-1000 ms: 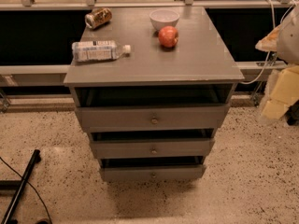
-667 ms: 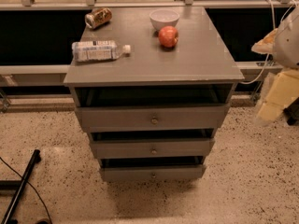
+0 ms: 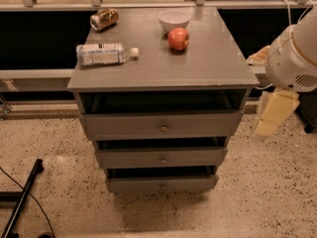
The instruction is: Open top drawer
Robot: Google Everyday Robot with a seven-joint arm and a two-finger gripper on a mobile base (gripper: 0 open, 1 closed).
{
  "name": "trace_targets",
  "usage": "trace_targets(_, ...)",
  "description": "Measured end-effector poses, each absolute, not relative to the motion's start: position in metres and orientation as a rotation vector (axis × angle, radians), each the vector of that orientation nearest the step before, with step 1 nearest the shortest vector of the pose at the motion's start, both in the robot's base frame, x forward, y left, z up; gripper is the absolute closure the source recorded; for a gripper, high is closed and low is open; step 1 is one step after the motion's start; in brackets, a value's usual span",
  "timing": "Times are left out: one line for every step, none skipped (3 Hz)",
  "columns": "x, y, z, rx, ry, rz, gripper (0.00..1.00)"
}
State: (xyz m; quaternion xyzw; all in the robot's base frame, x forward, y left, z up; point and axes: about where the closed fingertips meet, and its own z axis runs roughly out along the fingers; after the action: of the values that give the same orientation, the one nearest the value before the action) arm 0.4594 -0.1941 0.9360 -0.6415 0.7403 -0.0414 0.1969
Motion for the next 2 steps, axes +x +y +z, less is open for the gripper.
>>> trace_targets(0.467, -0.192, 0.924, -1.807, 2.037, -0.076, 0.00)
trace_targets(0.475, -0.193, 0.883, -1.802, 2.005, -0.042, 0.00)
